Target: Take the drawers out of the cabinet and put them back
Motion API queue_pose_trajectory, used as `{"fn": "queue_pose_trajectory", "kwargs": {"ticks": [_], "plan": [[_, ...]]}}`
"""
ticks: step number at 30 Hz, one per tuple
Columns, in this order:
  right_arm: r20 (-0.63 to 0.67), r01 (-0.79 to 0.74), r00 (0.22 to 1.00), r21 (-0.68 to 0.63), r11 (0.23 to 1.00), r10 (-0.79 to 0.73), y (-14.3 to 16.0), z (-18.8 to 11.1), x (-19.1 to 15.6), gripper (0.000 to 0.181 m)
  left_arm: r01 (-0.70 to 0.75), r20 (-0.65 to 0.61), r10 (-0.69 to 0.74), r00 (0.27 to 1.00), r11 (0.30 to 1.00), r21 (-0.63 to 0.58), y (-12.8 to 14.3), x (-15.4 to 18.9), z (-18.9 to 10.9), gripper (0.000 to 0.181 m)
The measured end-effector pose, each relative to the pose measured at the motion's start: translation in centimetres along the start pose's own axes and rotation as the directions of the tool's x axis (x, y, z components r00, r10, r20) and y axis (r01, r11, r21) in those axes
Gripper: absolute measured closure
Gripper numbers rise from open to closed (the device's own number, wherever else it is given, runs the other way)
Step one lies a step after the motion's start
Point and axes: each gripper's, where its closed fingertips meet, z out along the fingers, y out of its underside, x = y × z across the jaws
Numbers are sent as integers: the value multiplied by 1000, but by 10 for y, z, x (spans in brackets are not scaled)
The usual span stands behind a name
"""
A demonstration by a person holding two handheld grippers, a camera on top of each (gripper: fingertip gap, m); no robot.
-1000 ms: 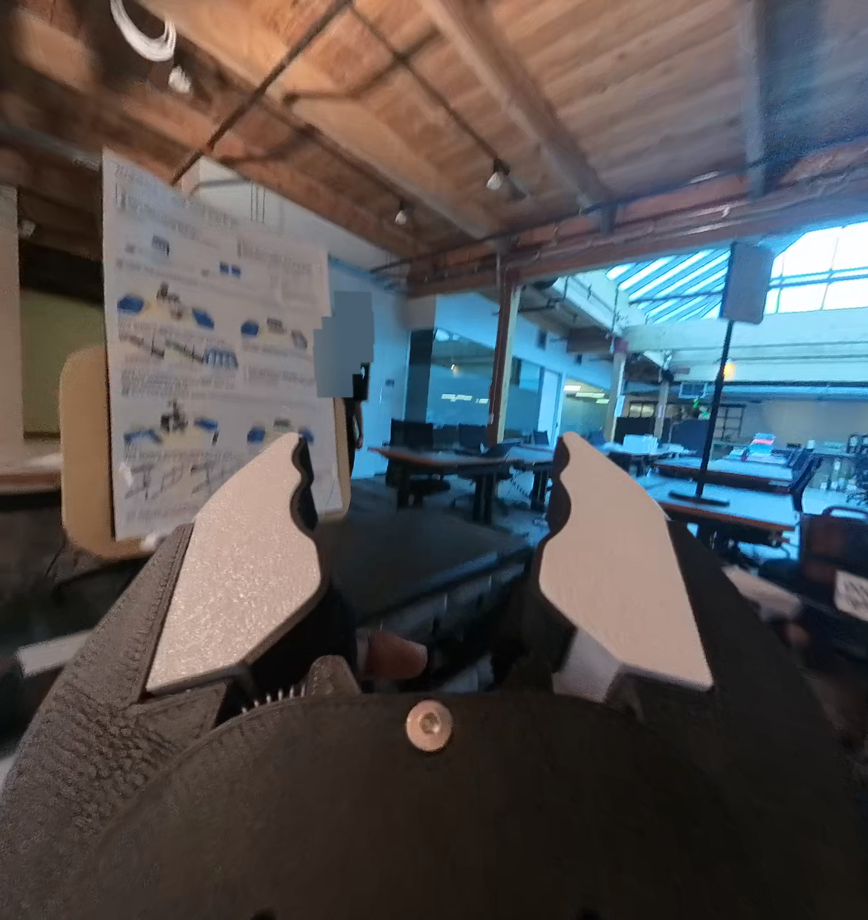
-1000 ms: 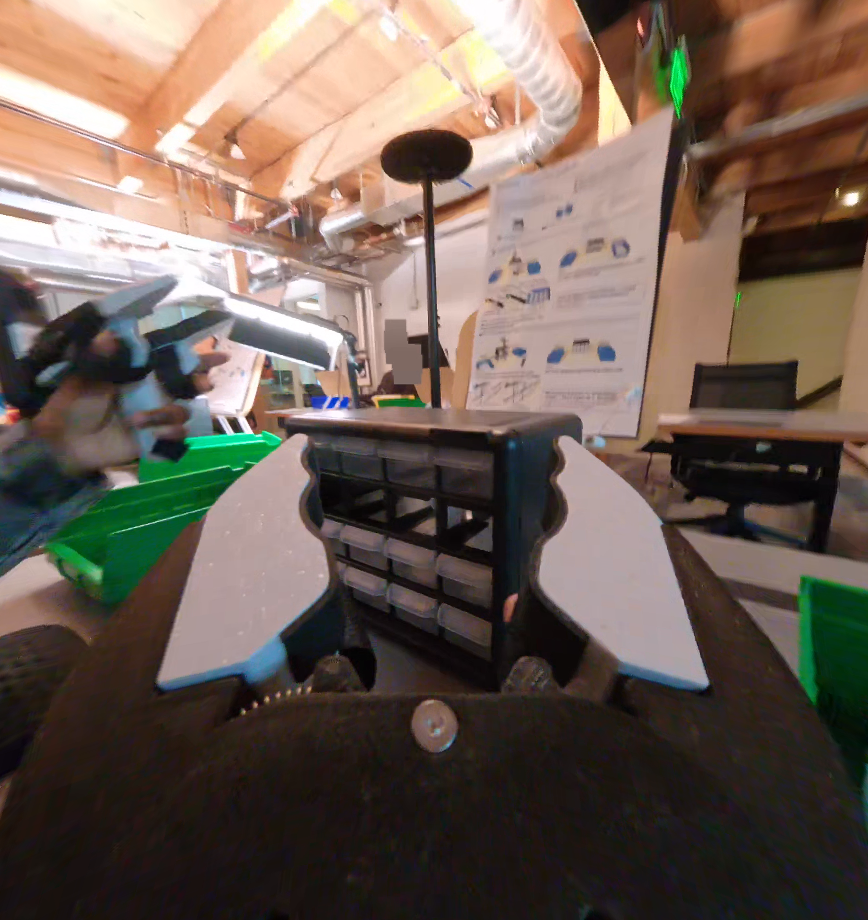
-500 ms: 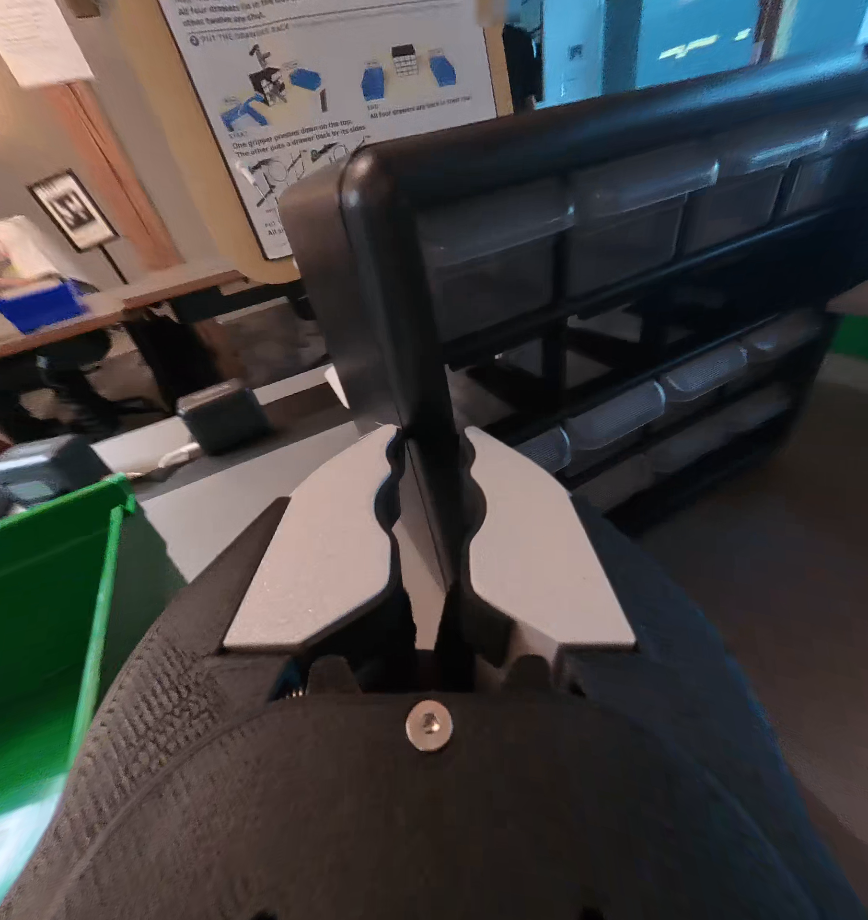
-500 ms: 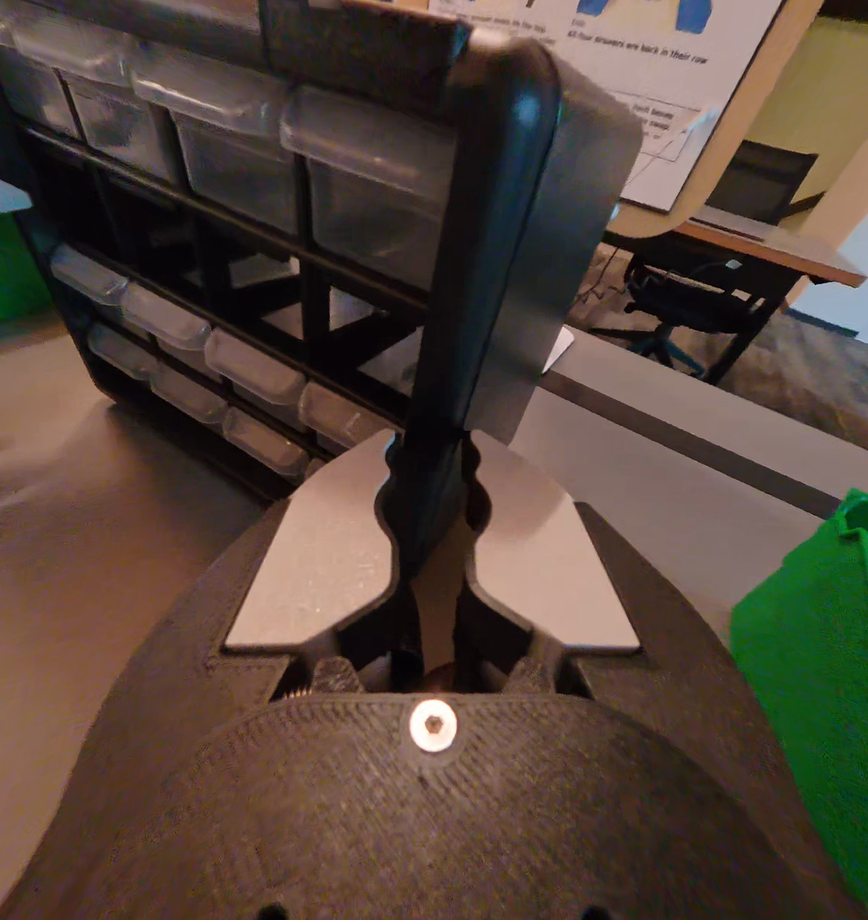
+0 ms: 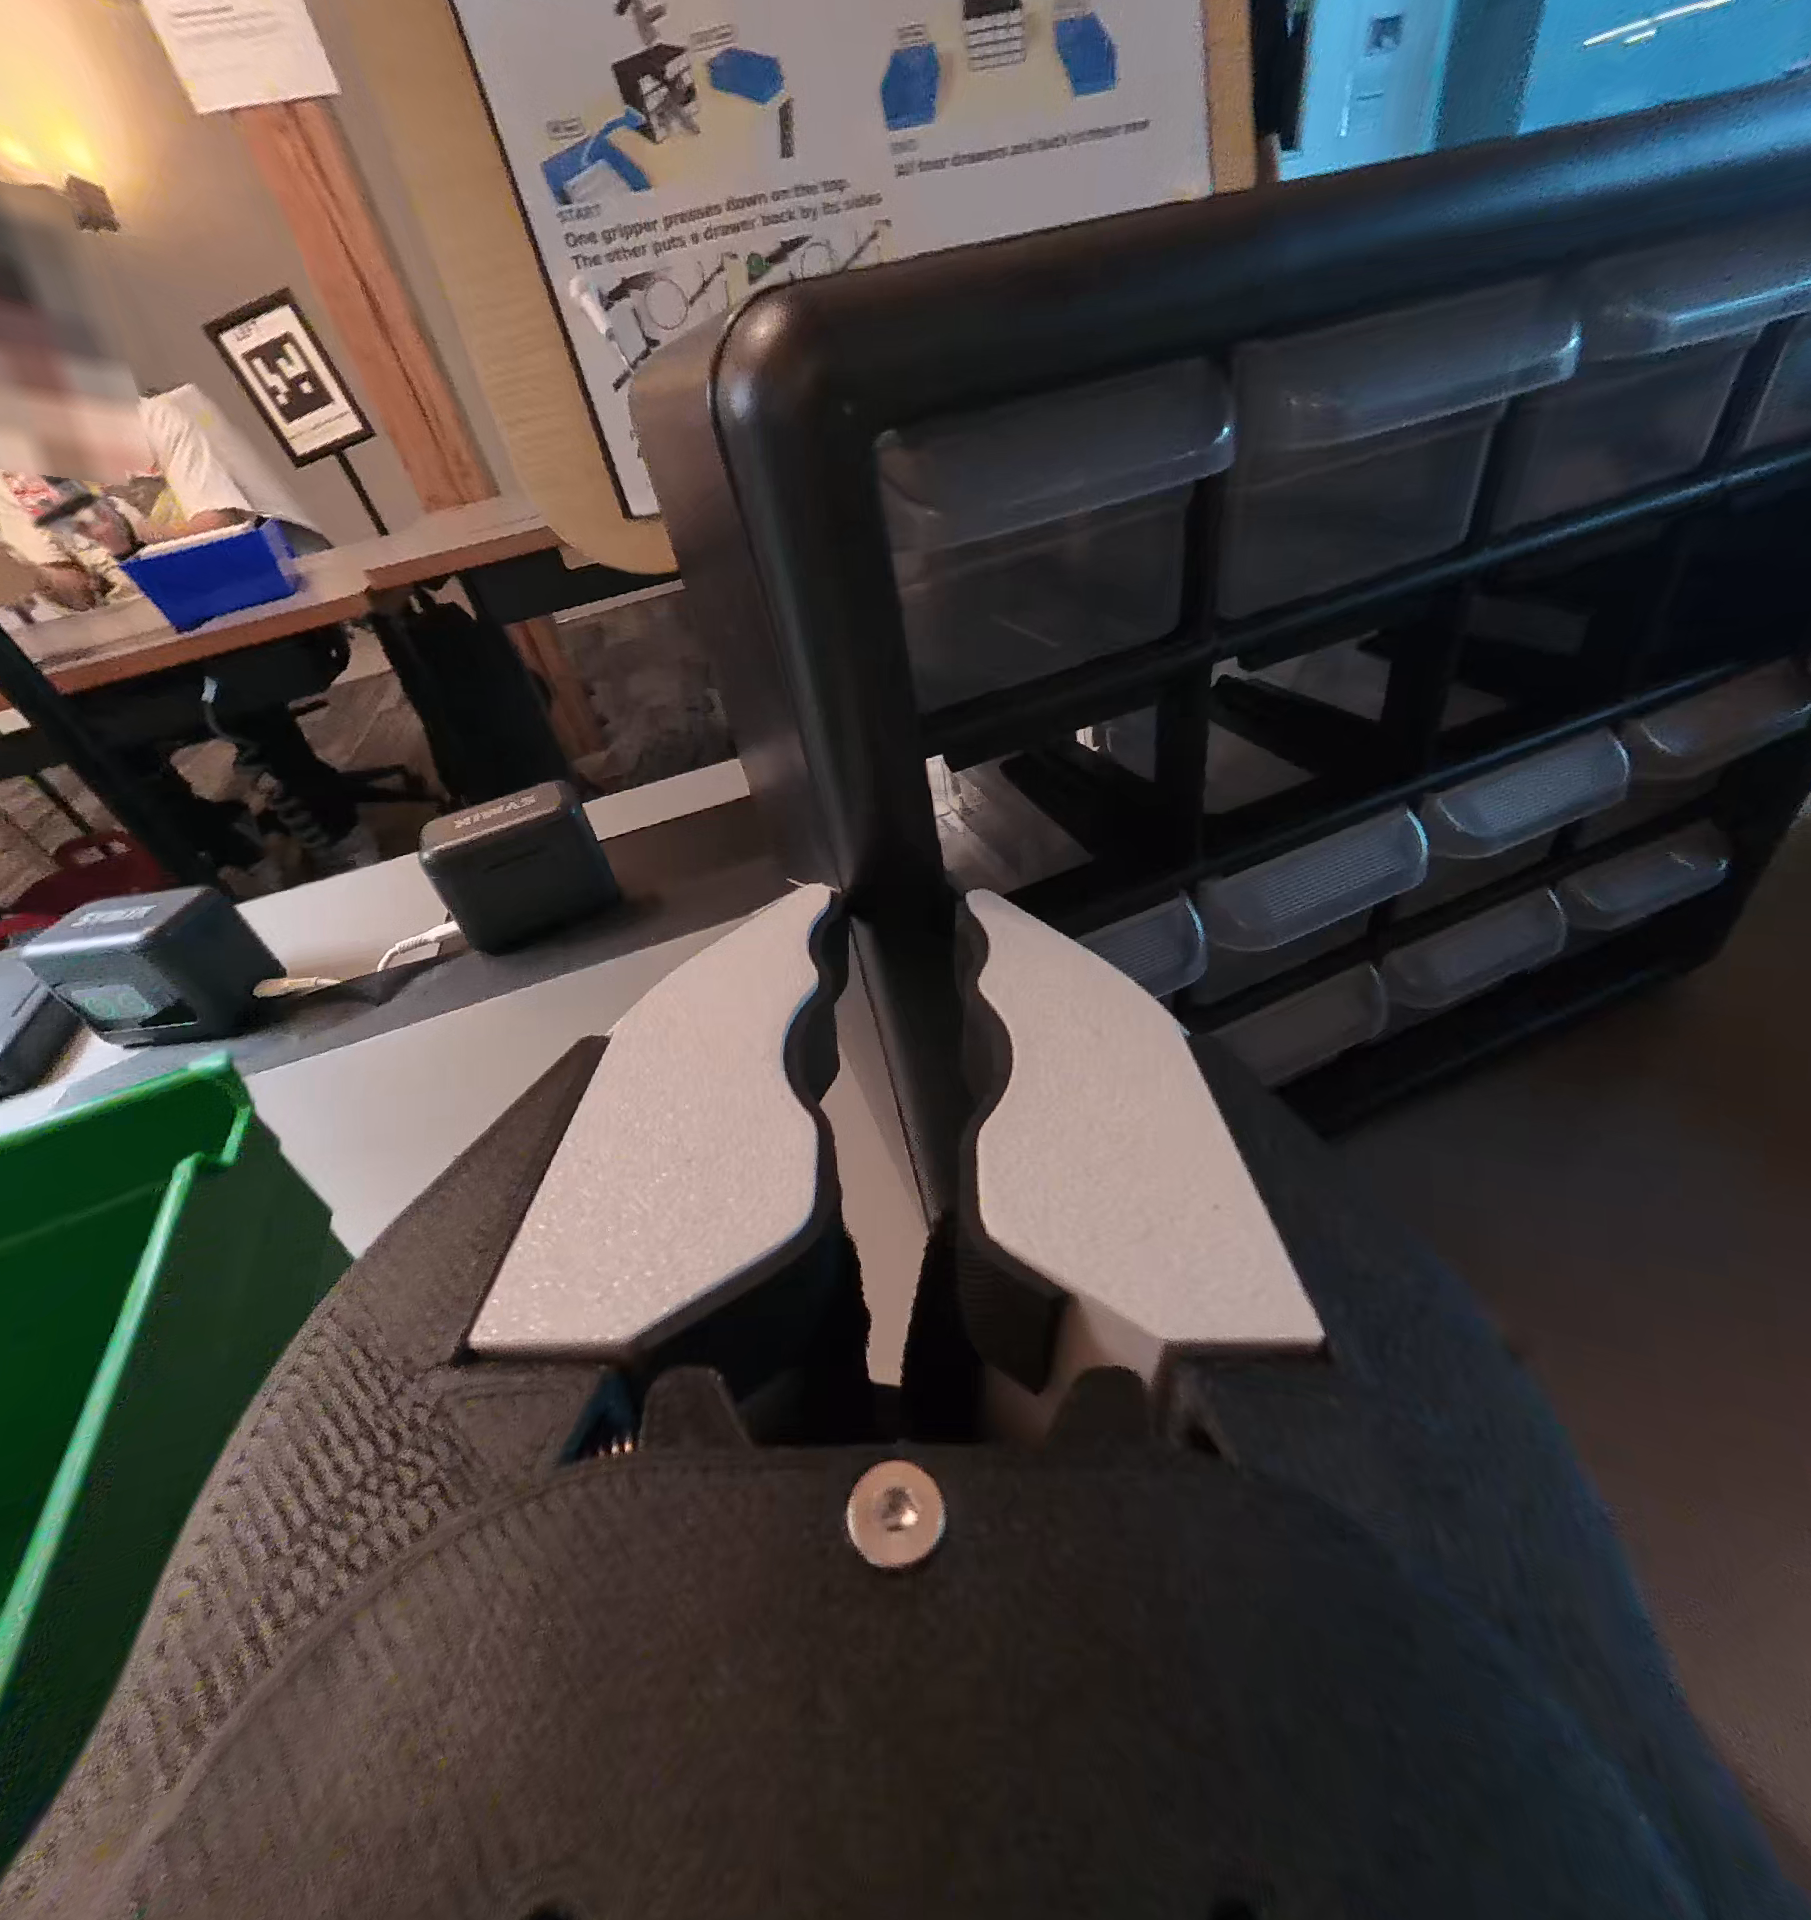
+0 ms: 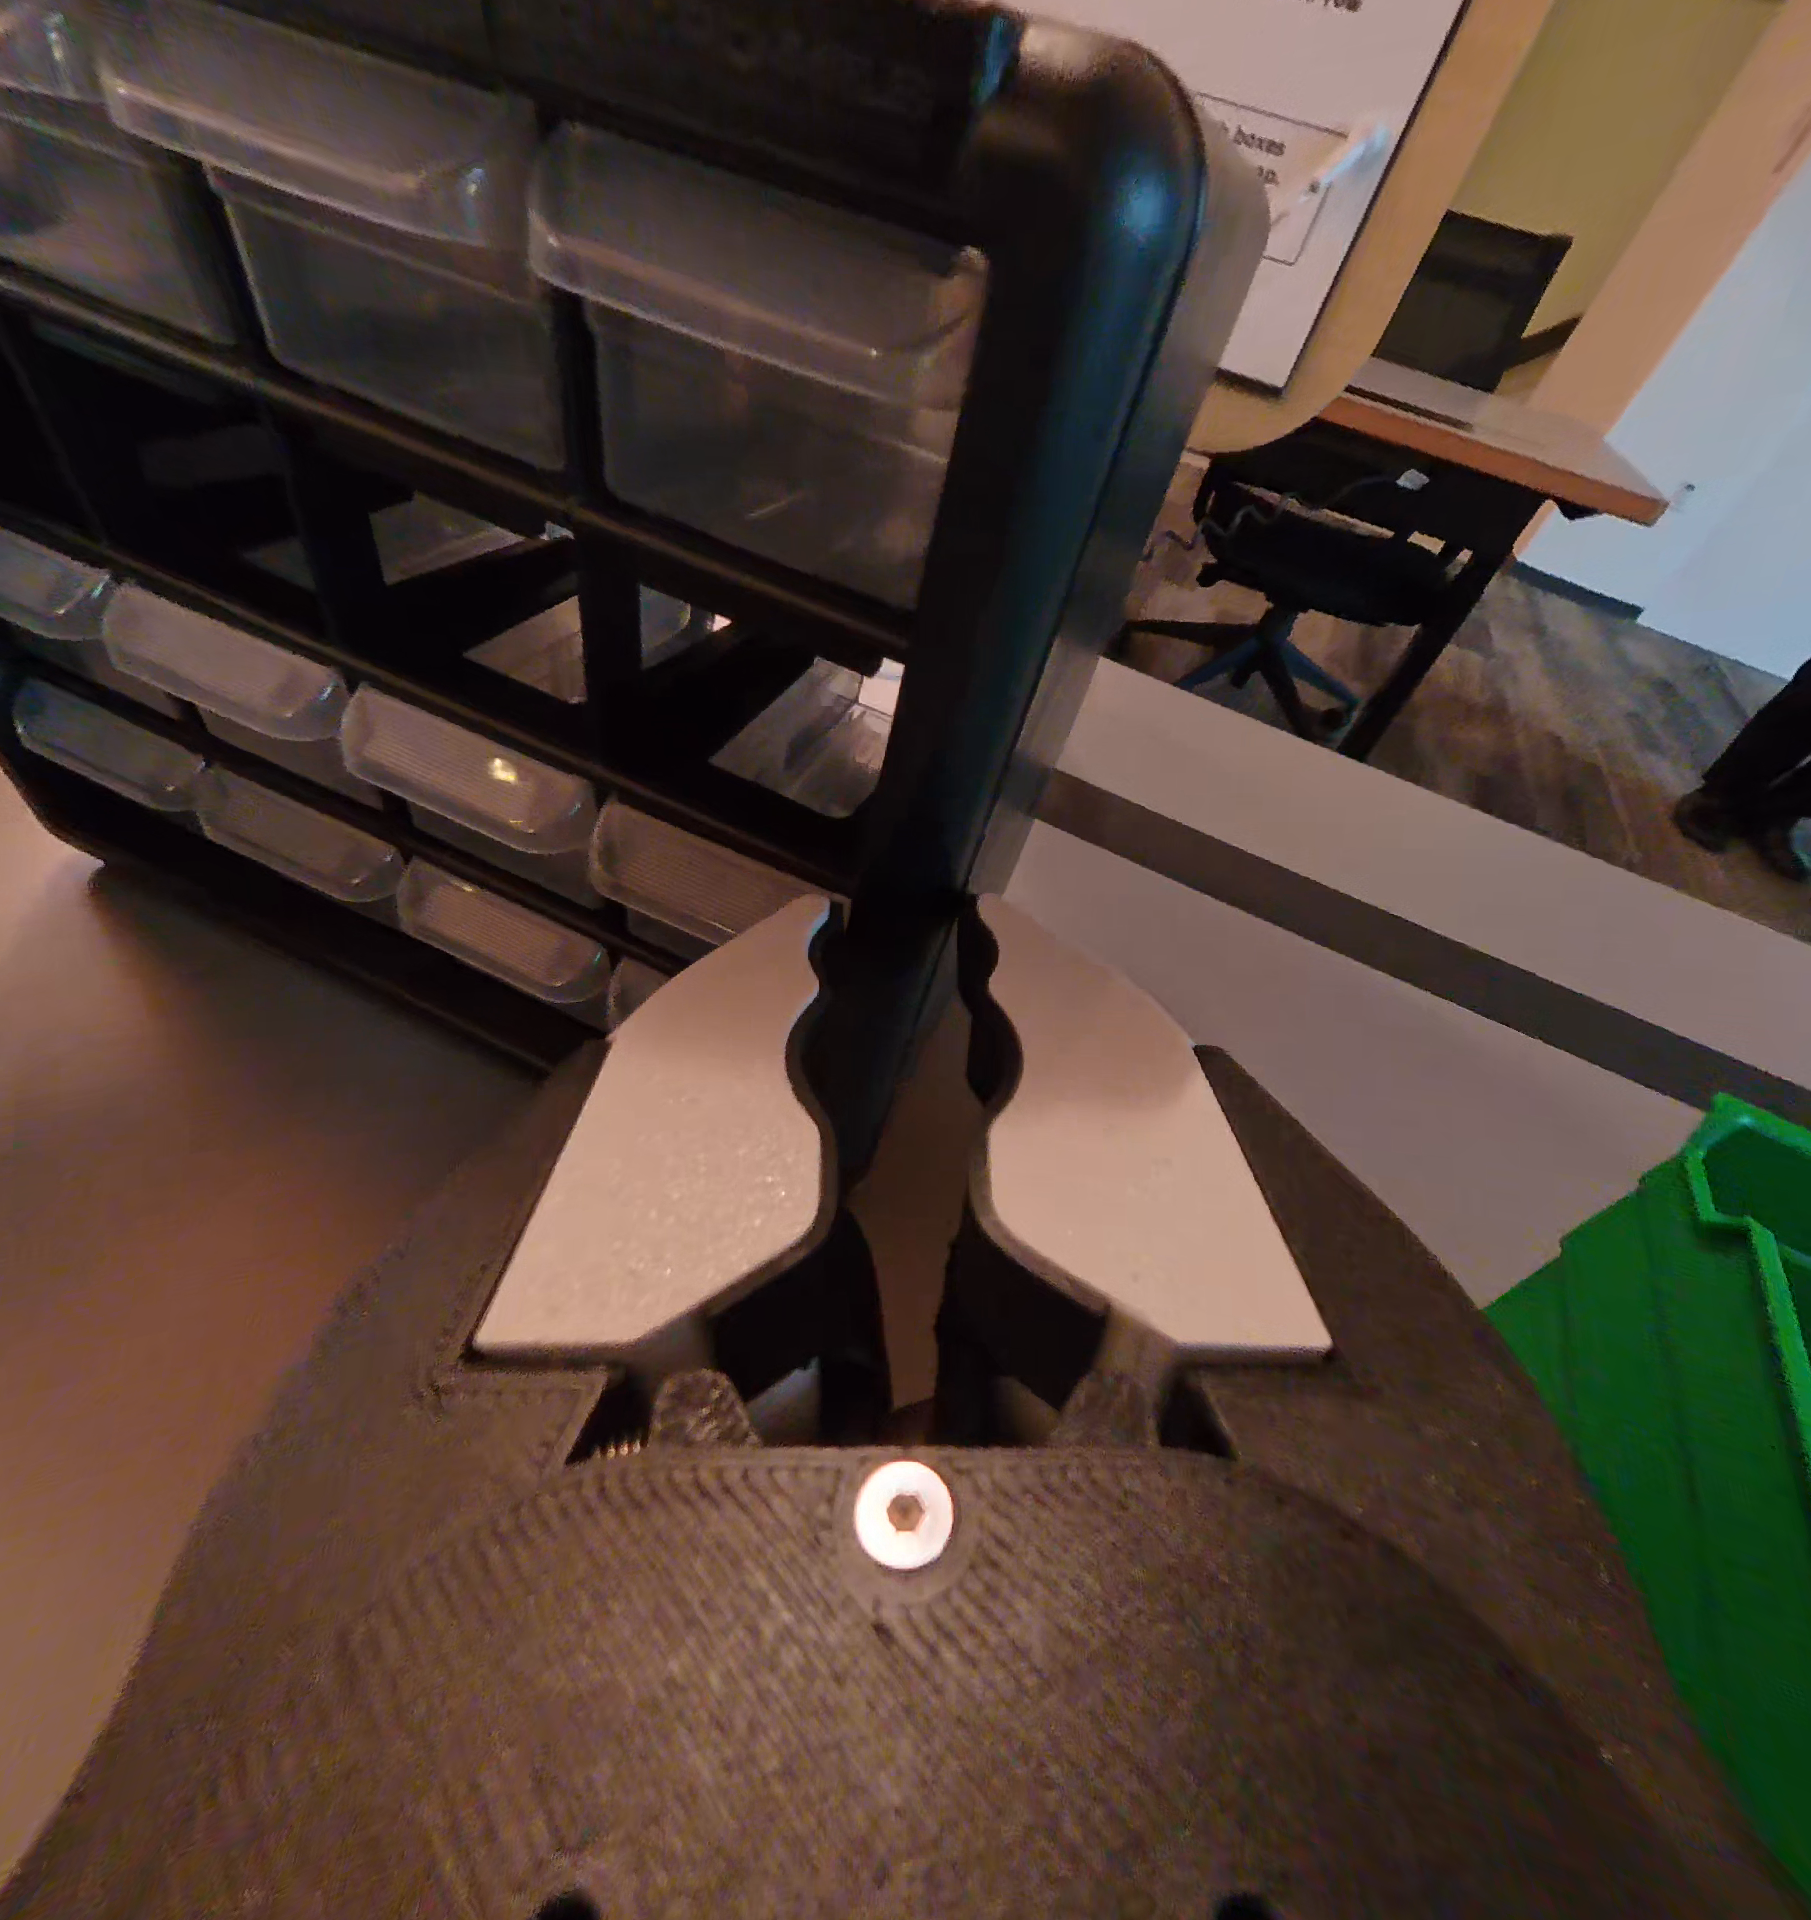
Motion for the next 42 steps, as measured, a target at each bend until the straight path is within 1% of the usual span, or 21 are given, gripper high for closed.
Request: {"fn": "queue_pose_trajectory", "kwargs": {"ticks": [7,11,14,19,21,23,24,25,26,27,29,30,32,33,35,36,38,39,40,41,42], "plan": [[-39,-9,999,-39,999,7,-4,32,11,160,24,68,-23,997,999,-20,1,-17,34,163],[-45,-31,999,-44,999,29,-6,48,18,160,30,79,-26,997,999,-45,2,-22,46,163],[-60,-40,998,-50,998,36,-8,57,22,160,64,90,-59,994,996,-55,2,-25,53,163],[-93,-28,995,-80,996,21,-8,68,27,161,61,106,-54,993,996,-66,2,-27,59,163],[-92,-17,996,-96,995,8,-8,69,28,161,59,92,-51,994,995,-82,3,-27,59,163],[-60,-16,998,-135,991,8,-6,67,27,161,86,42,-80,996,986,-143,7,-24,57,161],[-24,-35,999,-162,986,31,-4,64,23,160,109,-15,-113,994,980,-167,7,-15,51,148],[20,-67,997,-170,983,71,-5,58,18,146,130,-62,-143,988,975,-178,5,-9,41,133],[54,-104,992,-172,980,114,-9,50,13,132,136,-98,-154,983,976,-169,-1,-4,27,125],[95,-132,984,-174,976,150,-13,38,7,122,130,-125,-148,981,981,-142,-9,0,11,122],[179,-153,967,-176,972,184,-24,7,-8,114,107,-168,-116,979,992,-65,-31,7,-28,120],[216,-146,959,-184,972,185,-28,-14,-16,111,93,-192,-98,977,995,-33,-40,11,-52,119],[288,-97,946,-195,976,151,-33,-61,-29,102,73,-219,-67,973,997,19,-57,15,-103,119],[301,-64,946,-200,978,123,-33,-86,-31,100,74,-218,-61,974,996,50,-63,13,-130,120],[251,-11,966,-199,980,62,-24,-135,-21,104,82,-171,-62,983,990,115,-73,1,-183,121],[195,0,980,-204,979,41,-16,-157,-11,109,89,-126,-71,989,985,145,-74,-9,-206,123],[61,-31,997,-250,968,48,10,-197,13,113,123,-29,-119,992,970,209,-74,-31,-247,129],[8,-74,997,-276,958,80,26,-214,20,115,146,9,-154,988,953,264,-79,-41,-262,135],[-28,-116,993,-298,947,113,43,-227,24,116,173,24,-191,981,929,327,-90,-49,-273,141],[-41,-131,991,-325,937,125,58,-236,26,118,210,15,-232,973,907,366,-99,-52,-281,142],[-52,-112,994,-374,921,99,67,-238,30,116,232,-21,-242,970,897,375,-106,-48,-285,142]]}}
